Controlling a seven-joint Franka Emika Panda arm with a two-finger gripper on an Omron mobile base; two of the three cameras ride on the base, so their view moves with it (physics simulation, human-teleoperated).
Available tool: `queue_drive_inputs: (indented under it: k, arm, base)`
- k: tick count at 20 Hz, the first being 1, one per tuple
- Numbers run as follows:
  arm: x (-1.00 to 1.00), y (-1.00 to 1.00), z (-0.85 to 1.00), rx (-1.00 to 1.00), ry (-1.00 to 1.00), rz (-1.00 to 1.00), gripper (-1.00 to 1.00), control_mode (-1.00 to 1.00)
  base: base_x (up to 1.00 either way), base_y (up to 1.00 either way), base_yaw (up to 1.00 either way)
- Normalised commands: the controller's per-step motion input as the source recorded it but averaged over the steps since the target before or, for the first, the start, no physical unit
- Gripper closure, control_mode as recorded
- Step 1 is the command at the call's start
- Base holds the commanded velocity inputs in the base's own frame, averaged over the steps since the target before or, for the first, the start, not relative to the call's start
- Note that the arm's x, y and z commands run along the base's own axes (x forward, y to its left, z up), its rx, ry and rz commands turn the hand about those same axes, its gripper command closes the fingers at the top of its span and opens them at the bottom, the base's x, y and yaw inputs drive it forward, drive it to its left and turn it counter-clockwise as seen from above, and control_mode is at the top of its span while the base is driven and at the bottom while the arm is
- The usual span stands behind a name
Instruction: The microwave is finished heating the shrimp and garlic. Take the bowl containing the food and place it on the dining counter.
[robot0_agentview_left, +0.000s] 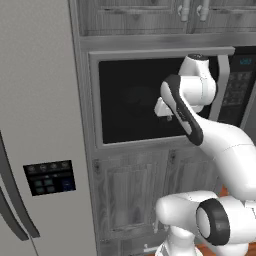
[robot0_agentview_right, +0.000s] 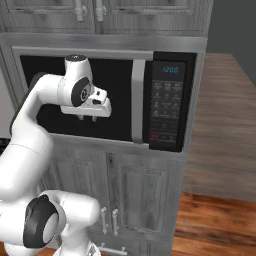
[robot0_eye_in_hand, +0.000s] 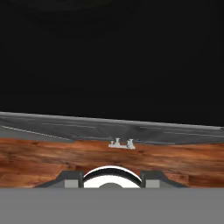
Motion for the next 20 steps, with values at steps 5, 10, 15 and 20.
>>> queue_drive_inputs:
  k: [5,10,15,20]
  arm:
    - [-0.66,-0.05,-0.1,0.0,-0.15,-0.01,-1.0,-1.0]
    - [-1.0,-0.01,-0.41,-0.02,-0.3,0.0,-1.0,-1.0]
    - [-0.44,0.0,-0.17,-0.02,-0.11,0.0,-1.0,-1.0]
    - [-0.04,-0.02,0.0,0.0,0.0,0.0,-1.0,1.0]
  base:
    - [0.0,0.0,0.0]
    - [0.0,0.0,0.0]
    - [0.0,0.0,0.0]
    - [-0.11,-0.1,0.0]
